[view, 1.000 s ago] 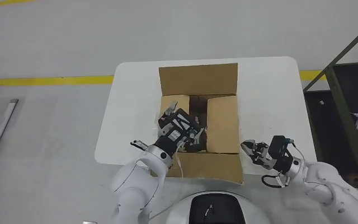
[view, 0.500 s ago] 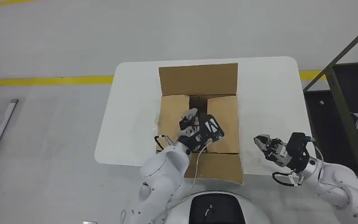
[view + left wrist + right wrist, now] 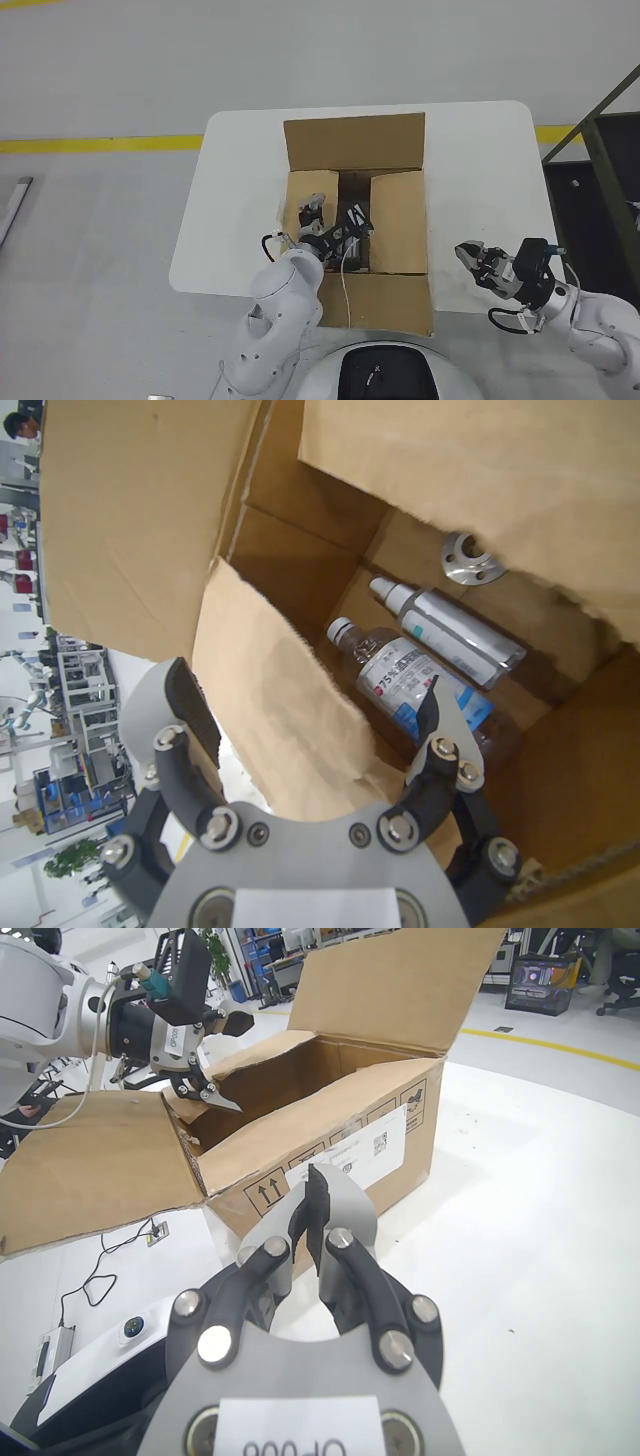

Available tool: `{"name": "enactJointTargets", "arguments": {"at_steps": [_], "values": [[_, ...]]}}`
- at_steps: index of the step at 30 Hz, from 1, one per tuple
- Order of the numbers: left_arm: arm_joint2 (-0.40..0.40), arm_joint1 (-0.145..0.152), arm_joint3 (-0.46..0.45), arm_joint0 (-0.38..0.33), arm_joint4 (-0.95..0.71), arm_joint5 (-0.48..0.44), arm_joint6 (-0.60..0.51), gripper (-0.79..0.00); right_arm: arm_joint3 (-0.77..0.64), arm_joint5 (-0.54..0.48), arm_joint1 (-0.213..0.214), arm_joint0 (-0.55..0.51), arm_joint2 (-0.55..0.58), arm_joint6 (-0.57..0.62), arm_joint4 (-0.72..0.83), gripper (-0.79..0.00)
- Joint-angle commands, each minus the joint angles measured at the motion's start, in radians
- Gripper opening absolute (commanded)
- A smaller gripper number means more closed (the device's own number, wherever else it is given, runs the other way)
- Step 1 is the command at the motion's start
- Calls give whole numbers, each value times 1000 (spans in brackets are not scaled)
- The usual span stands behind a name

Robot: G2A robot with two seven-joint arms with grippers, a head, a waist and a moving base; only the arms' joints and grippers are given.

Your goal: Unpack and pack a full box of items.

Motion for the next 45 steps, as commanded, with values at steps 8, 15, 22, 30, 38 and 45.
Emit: {"name": "enactJointTargets", "arguments": {"at_steps": [8,15,22,30,38,45], "values": [[-30,8,13,5,73,4,28,-785,-5,3,-4,-3,4,-3,-5,-785],[-48,9,-28,24,70,44,53,-785,-7,8,-7,4,1,0,-1,-785],[-75,-4,-98,44,-83,131,25,-785,7,7,-11,18,-3,9,15,-785],[-114,-27,-159,40,-352,305,-35,-785,17,9,-12,46,30,34,96,-785],[-144,-37,-158,7,-517,380,-79,-12,-3,-6,-8,76,72,121,222,-785],[-163,-31,-134,-8,-503,353,-56,0,-23,-13,-11,93,47,164,238,-785]]}}
